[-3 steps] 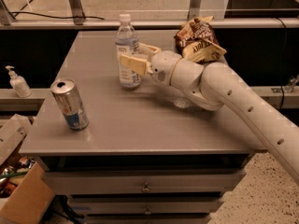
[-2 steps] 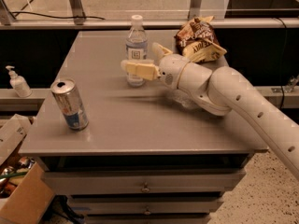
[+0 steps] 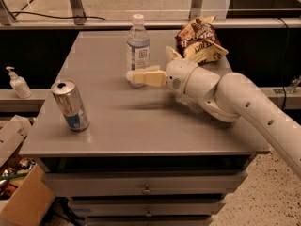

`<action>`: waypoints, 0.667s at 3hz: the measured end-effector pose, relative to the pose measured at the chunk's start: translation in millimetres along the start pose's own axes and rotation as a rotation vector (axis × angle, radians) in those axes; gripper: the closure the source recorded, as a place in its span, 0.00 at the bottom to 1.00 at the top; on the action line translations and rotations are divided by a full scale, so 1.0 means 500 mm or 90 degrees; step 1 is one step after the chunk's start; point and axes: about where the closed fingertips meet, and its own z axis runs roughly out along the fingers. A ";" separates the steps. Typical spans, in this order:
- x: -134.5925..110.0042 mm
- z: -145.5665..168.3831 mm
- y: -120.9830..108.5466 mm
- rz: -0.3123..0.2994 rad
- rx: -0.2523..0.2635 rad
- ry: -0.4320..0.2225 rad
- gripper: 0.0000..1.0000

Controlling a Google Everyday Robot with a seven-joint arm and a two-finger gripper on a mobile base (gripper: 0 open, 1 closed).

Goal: Place blue plastic bottle upright

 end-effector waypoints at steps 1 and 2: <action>0.000 -0.017 -0.007 -0.002 0.009 0.004 0.00; -0.023 -0.091 -0.048 -0.031 0.037 0.029 0.00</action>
Offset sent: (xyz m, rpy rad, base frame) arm -0.0071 -0.0605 0.0021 -0.0592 -0.0024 -0.0798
